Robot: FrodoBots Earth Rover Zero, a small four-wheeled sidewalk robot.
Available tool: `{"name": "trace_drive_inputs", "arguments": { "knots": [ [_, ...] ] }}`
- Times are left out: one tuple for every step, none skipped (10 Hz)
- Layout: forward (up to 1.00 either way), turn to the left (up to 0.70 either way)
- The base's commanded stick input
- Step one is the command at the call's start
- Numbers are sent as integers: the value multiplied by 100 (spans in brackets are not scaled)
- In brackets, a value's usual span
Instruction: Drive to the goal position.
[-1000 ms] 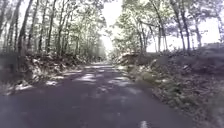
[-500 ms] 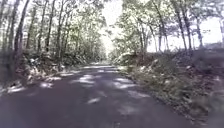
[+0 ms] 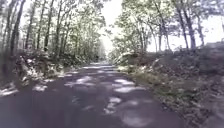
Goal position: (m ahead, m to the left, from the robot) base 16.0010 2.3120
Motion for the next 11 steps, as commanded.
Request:
{"name": "trace_drive_inputs", "arguments": {
  "knots": [
    [45, 0],
    [45, 0],
    [45, 0],
    [45, 0],
    [45, 0],
    [45, 0],
    [45, 0],
    [45, 0],
    [45, 0],
    [45, 0],
    [45, 0]
  ]
}}
